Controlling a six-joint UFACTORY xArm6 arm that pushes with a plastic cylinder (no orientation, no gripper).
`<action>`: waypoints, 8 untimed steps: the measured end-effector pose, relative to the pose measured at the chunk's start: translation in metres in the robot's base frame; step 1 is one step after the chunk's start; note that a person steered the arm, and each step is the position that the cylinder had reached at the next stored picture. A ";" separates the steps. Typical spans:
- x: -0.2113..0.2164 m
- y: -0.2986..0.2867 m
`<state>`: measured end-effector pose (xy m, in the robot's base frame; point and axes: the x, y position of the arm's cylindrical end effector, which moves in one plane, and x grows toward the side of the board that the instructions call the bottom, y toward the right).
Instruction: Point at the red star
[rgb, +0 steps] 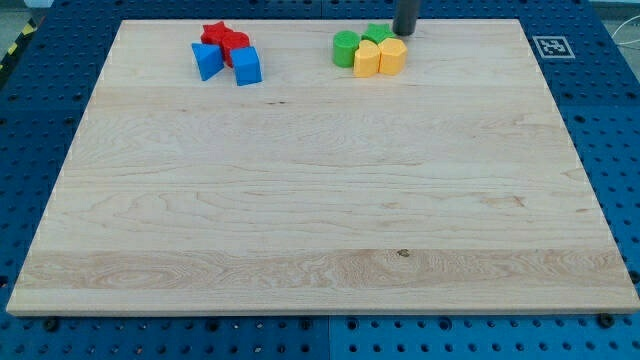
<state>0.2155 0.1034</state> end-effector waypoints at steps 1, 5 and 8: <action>-0.002 -0.020; 0.000 -0.092; -0.003 -0.169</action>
<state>0.2122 -0.0654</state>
